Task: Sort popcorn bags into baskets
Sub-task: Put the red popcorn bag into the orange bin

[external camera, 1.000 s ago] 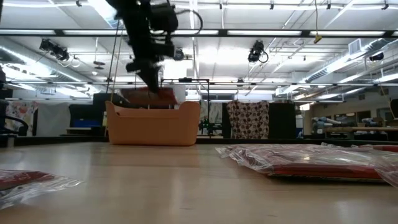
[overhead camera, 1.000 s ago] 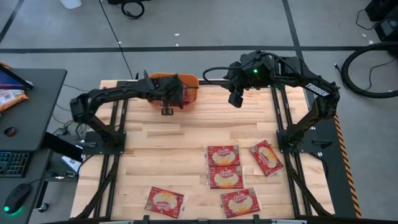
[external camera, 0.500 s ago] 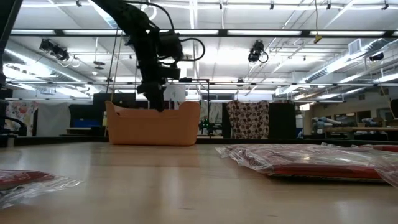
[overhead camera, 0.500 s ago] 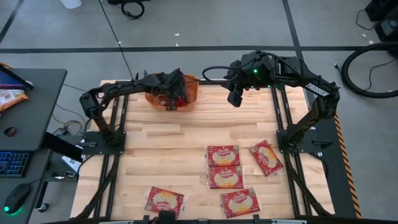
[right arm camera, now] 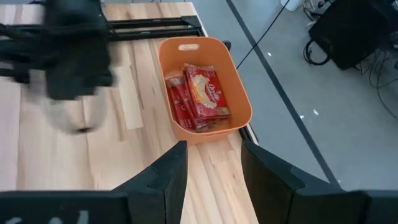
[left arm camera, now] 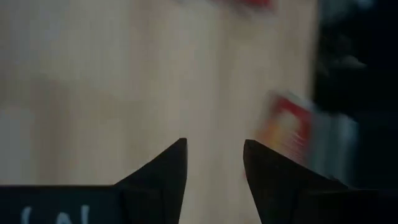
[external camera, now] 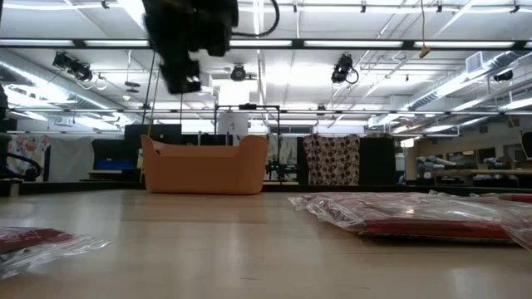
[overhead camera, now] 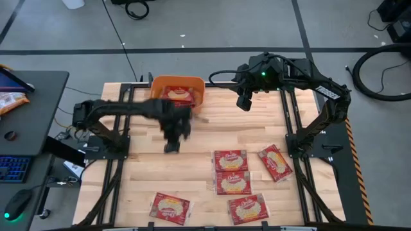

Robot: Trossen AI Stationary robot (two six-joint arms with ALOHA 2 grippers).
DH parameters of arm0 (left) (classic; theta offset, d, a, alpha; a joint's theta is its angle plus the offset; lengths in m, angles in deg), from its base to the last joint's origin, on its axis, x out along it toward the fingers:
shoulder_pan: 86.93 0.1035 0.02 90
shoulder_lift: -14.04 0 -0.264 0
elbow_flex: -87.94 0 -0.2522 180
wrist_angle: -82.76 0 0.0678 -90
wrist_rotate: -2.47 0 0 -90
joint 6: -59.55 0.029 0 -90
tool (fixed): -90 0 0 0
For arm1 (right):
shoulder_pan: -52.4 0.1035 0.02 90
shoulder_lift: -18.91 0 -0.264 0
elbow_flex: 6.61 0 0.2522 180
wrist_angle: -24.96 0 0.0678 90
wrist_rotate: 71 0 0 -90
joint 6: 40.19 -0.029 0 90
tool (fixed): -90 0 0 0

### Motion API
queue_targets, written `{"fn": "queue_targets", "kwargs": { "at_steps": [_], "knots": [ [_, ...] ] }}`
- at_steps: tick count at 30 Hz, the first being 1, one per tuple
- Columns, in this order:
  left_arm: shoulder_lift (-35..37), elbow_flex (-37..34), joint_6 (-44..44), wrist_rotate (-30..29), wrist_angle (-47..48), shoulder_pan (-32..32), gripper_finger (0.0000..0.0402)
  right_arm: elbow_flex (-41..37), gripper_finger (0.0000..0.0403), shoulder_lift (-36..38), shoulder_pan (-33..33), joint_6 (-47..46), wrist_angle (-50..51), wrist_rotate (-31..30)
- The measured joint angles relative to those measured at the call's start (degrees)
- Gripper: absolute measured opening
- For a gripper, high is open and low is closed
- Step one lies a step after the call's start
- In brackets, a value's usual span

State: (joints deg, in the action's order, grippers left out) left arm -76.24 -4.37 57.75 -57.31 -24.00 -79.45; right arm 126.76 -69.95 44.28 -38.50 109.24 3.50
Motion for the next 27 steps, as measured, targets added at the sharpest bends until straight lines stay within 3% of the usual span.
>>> {"fn": "queue_targets", "kwargs": {
  "at_steps": [3, 11, 13, 20, 27],
  "knots": [
    [0.0, -0.1, -5.8, -0.8, 0.3, -10.0, 0.0161, 0.0, 0.0155, 0.0, 0.0, 2.0, 0.0, 0.0],
    [-0.5, -0.2, -23.5, -23.5, -10.2, -36.5, 0.0182, 0.0, 0.0155, 0.0, 0.0, 6.9, 0.0, 0.2],
    [-1.2, -0.2, -25.9, -24.9, -13.8, -40.5, 0.019, 0.0, 0.0155, 0.0, 0.0, 7.9, 0.0, 0.2],
    [-8.5, -0.2, -29.1, -24.0, -20.3, -46.3, 0.0178, 0.0, 0.0155, 0.0, -0.7, 9.1, -0.6, 1.8],
    [-17.5, -0.2, -28.2, -19.2, -22.0, -46.7, 0.0167, 0.0, 0.0155, 0.0, -1.4, 9.0, -0.4, 3.8]
  ]
}}
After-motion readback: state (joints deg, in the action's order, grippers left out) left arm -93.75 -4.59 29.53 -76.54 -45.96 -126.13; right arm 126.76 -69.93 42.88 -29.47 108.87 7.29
